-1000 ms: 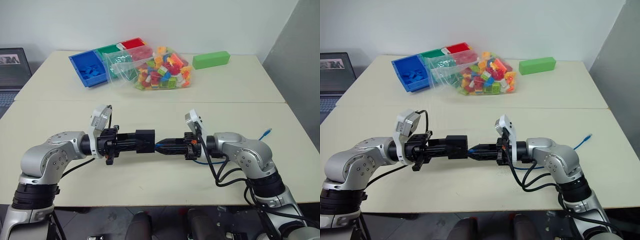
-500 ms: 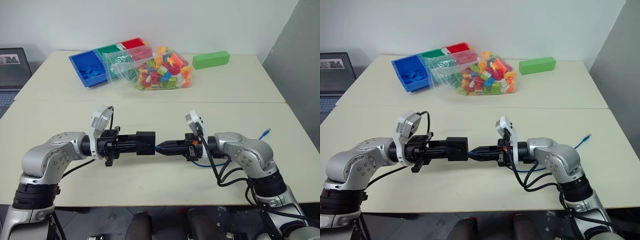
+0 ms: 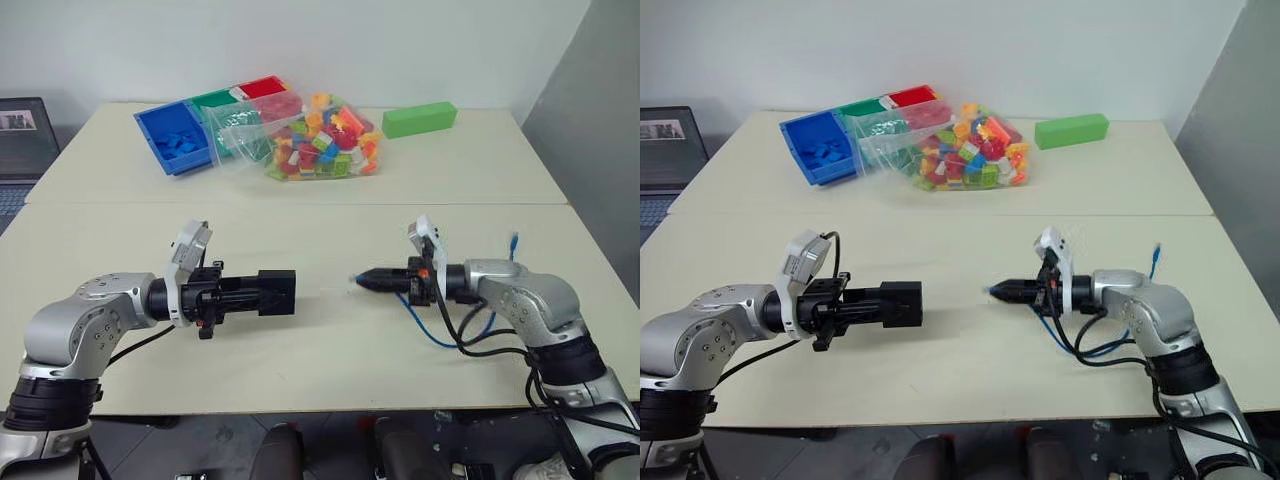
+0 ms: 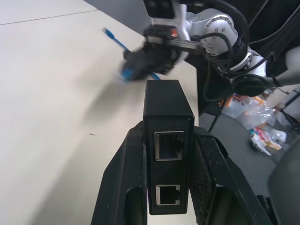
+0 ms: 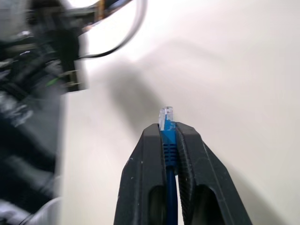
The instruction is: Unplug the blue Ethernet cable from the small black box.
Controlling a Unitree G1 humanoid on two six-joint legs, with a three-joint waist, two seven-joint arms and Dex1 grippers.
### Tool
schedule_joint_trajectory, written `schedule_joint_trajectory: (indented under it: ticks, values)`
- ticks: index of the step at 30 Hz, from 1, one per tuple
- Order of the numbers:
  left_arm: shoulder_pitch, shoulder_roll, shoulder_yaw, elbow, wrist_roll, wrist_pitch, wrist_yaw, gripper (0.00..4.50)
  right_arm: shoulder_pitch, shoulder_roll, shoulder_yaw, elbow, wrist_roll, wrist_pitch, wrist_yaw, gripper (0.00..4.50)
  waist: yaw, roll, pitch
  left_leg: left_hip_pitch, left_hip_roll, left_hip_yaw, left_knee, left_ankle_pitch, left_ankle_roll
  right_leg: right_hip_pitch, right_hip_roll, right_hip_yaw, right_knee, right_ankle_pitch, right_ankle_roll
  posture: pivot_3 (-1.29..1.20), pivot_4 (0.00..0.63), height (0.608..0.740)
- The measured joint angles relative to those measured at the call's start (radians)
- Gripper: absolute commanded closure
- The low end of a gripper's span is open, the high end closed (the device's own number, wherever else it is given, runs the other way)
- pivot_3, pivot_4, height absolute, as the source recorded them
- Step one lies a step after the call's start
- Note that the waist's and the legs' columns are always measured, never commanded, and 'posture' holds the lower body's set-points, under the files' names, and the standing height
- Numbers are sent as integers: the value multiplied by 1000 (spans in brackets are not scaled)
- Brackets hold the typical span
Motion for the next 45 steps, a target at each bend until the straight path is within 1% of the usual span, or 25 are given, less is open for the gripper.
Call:
schedule_joint_trajectory:
  ticks: [1, 4, 6, 9, 11, 12, 15, 16, 17, 19, 20, 21, 23, 25, 27, 29, 31, 36, 40, 42, 43, 45]
  values:
    - [4, -9, 2, -7, 7, -13, 19, 3733, -44, 21, -2, 111, -68, -92, -65, 4463, 0, 0, 0, 0, 0, 0, 0, 0, 0, 0, 0, 0, 0, 0, -1, 0, 150, 740]
    - [5, -27, 2, -11, 38, -45, 56, 3733, -164, 48, -16, 399, -213, -282, -220, 4463, -1, 0, 0, 0, 0, 2, 0, 0, 0, -1, 0, 1, 0, 1, -2, 0, 150, 740]
    - [6, -32, 3, -12, 47, -59, 74, 3733, -228, 59, -18, 563, -284, -399, -286, 4463, 0, 0, 0, -1, 0, 2, 0, 0, 0, -1, -1, 1, 0, 1, -2, 0, 150, 740]
    - [3, -52, 3, -12, 50, -73, 96, 3733, -298, 83, -16, 763, -362, -514, -346, 4463, -1, 0, 0, -2, 0, 3, -1, 0, 0, -1, -1, 1, -1, 1, -2, 0, 150, 740]
    - [3, -57, 3, -13, 54, -83, 108, 3733, -317, 95, -17, 840, -385, -546, -365, 3764, -1, 0, 0, -2, -1, 3, -1, 0, -1, -1, -2, 1, -1, 1, -2, 0, 150, 740]
    - [4, -59, 3, -13, 61, -88, 111, 3733, -321, 100, -22, 869, -394, -562, -373, 3716, -1, 0, 0, -2, -1, 3, -1, 0, -1, -1, -2, 1, -1, 1, -2, 0, 150, 740]
    - [21, -74, 3, -15, 79, -118, 134, 3733, -330, 107, -57, 914, -396, -579, -380, 2864, -1, 1, 0, -2, -1, 3, 0, 0, -1, -1, -2, 2, -1, 1, -2, 0, 150, 740]
    - [23, -78, 3, -15, 84, -124, 138, 3733, -330, 107, -60, 915, -396, -584, -379, 2698, -1, 1, 0, -2, -1, 3, 0, 0, -1, -1, -2, 2, -1, 1, -2, 0, 150, 740]
    - [25, -88, 3, -15, 90, -133, 150, 3733, -330, 107, -72, 912, -395, -590, -376, 2431, -1, 1, 0, -2, -1, 2, 0, 0, 0, -1, -2, 1, 0, 1, -2, 0, 150, 740]
    - [28, -110, 4, -14, 105, -160, 175, 3733, -327, 101, -90, 878, -393, -593, -360, 1968, -1, 1, 1, -1, -1, 2, 0, 0, 0, 0, -2, 1, 1, 1, -2, 0, 150, 740]
    - [29, -122, 6, -8, 115, -172, 193, 3733, -321, 95, -94, 839, -393, -591, -347, 1817, -1, 1, 1, -1, -1, 2, 0, 0, 0, 0, -2, 1, 1, 1, -2, 0, 150, 740]
    - [30, -140, 12, 0, 127, -188, 217, 3733, -313, 85, -95, 785, -393, -591, -329, 1467, 0, 1, 1, -1, -1, 2, 0, 0, 0, 0, -2, 1, 2, 1, -2, 0, 150, 740]
    - [20, -178, 24, 33, 151, -216, 282, 3733, -277, 63, -94, 653, -390, -580, -281, 1059, 1, 1, 1, -1, 0, 1, 0, 0, 0, 0, -2, 0, 2, 1, -2, 0, 150, 740]
    - [1, -228, 51, 99, 201, -269, 378, 3733, -202, 46, -81, 424, -343, -511, -169, 1030, 4, 1, 1, -1, 0, 0, 0, 0, 0, 0, -2, 0, 1, 1, -2, 0, 150, 740]
    - [-12, -249, 59, 141, 259, -341, 439, 3733, -131, 35, -42, 228, -290, -429, -65, 1030, 2, 1, 1, -1, 0, 1, 0, 0, 0, 0, -2, 0, 0, 1, -2, 0, 150, 740]
    - [-23, -272, 64, 167, 309, -421, 480, 3733, -78, 31, -4, 85, -251, -350, -2, 1030, 4, 1, 1, -1, 0, 1, 0, 0, 0, 0, -2, 0, 0, 1, -2, 0, 150, 740]
    - [-44, -312, 83, 217, 344, -494, 539, 3733, -51, 37, 29, -28, -225, -286, 26, 1030, 7, 1, 1, -1, 0, 1, 0, 0, 0, 0, -3, 0, 1, 1, -2, 0, 150, 740]
    - [-69, -368, 114, 383, 424, -639, 658, 3733, -41, 86, 106, -211, -199, -168, 29, 1030, 7, 1, 0, -1, -1, 0, 1, 0, 0, 0, -2, -1, 1, 2, -1, 0, 150, 740]
    - [-73, -382, 105, 505, 487, -725, 686, 3733, -39, 97, 159, -235, -217, -131, 27, 1030, 13, 0, 0, -2, -1, -1, 1, 0, 0, 0, -2, -2, 0, 2, -1, 0, 150, 740]
    - [-85, -382, 105, 548, 502, -758, 690, 3032, -39, 96, 167, -235, -234, -131, 23, 1030, 18, 0, 0, -2, -1, -1, 1, 0, 0, 0, -2, -2, 0, 2, -1, 0, 150, 740]
    - [-93, -383, 105, 561, 504, -765, 691, 2884, -39, 96, 168, -235, -240, -131, 20, 1030, 20, 0, 0, -2, -1, -1, 1, 0, 0, 0, -2, -2, 0, 2, -1, 0, 150, 740]
    - [-104, -383, 105, 583, 506, -784, 688, 2416, -39, 96, 169, -235, -243, -131, 17, 1030, 24, 0, 0, -2, -1, -1, 1, 0, 0, 0, -2, -3, 0, 2, -1, 0, 150, 740]
